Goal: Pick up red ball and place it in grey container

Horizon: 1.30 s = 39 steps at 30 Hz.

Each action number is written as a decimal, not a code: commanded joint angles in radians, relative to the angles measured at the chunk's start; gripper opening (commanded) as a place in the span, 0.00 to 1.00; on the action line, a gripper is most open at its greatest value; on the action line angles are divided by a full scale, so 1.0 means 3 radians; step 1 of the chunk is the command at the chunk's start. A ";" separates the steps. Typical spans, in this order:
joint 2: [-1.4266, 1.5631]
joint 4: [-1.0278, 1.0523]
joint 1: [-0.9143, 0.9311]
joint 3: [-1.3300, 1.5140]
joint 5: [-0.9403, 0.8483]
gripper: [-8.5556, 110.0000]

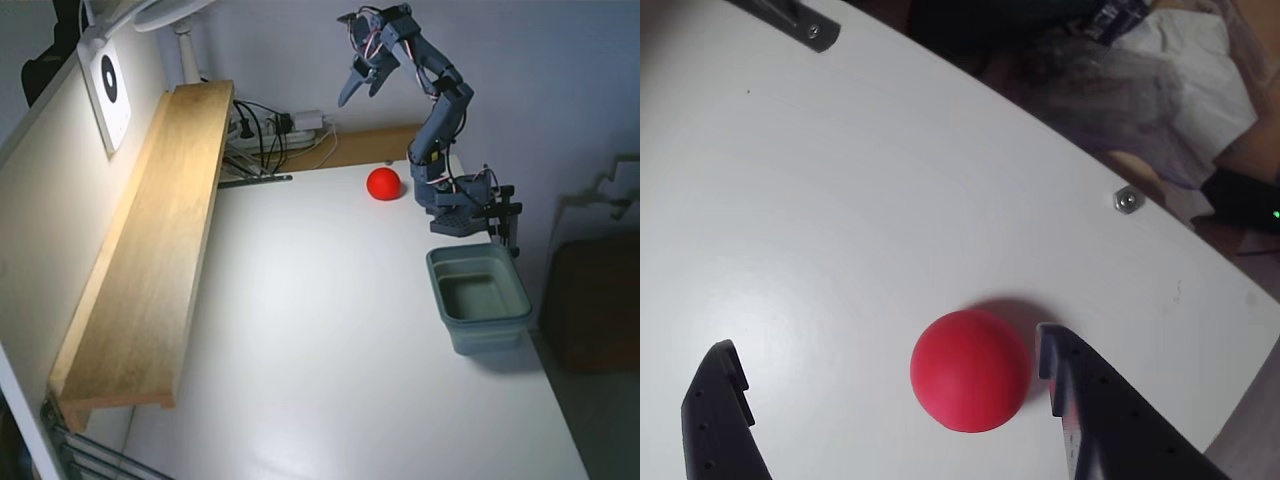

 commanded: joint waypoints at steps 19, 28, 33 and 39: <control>0.0362 0.0019 0.0065 -0.0026 0.0010 0.39; 0.0362 0.0019 0.0065 -0.0026 0.0010 0.39; 0.0362 0.0019 0.0065 -0.0026 0.0010 0.39; 0.0387 0.0019 0.0065 -0.0019 0.0010 0.39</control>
